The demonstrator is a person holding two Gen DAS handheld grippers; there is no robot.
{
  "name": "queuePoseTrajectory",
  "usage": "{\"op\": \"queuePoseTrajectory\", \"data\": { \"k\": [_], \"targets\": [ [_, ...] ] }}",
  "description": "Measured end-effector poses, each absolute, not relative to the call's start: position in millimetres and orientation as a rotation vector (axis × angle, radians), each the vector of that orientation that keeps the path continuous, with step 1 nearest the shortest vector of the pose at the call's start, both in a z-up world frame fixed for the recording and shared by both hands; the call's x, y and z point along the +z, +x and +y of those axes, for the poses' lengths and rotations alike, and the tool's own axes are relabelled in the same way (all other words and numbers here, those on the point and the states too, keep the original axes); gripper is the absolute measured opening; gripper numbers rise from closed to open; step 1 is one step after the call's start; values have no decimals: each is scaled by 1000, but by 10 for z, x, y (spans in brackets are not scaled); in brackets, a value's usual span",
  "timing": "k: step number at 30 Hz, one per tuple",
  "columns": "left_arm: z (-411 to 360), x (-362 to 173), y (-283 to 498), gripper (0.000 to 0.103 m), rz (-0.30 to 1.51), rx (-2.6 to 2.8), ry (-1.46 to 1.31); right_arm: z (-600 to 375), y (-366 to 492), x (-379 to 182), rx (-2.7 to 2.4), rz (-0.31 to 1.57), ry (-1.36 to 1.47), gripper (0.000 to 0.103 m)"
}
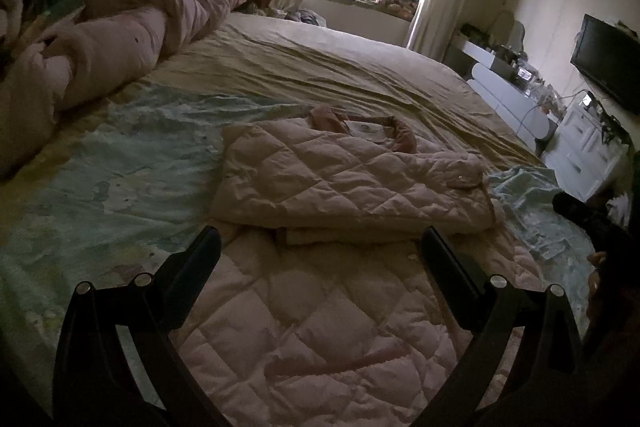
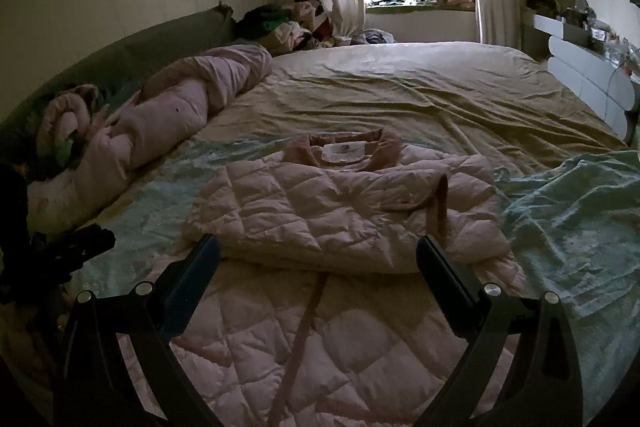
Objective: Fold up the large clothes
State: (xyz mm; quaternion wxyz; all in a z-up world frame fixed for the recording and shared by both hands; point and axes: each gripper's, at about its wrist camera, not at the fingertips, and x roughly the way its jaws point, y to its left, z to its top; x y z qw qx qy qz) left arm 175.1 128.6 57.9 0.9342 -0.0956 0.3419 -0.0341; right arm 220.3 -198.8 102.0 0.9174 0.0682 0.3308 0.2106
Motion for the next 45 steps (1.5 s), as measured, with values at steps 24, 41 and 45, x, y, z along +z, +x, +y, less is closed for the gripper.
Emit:
{"op": "queuePoseTrajectory", "data": {
  "k": [24, 41, 45],
  "targets": [
    [1056, 609, 1234, 94, 673, -68, -139, -2203, 1749, 1154, 445, 616, 147, 98],
    [1019, 402, 901, 94, 692, -60, -133, -2203, 1453, 1037, 477, 611, 134, 99],
    [1021, 335, 827, 94, 702, -54, -131, -2209, 1389, 1016, 473, 616, 133, 99]
  ]
}}
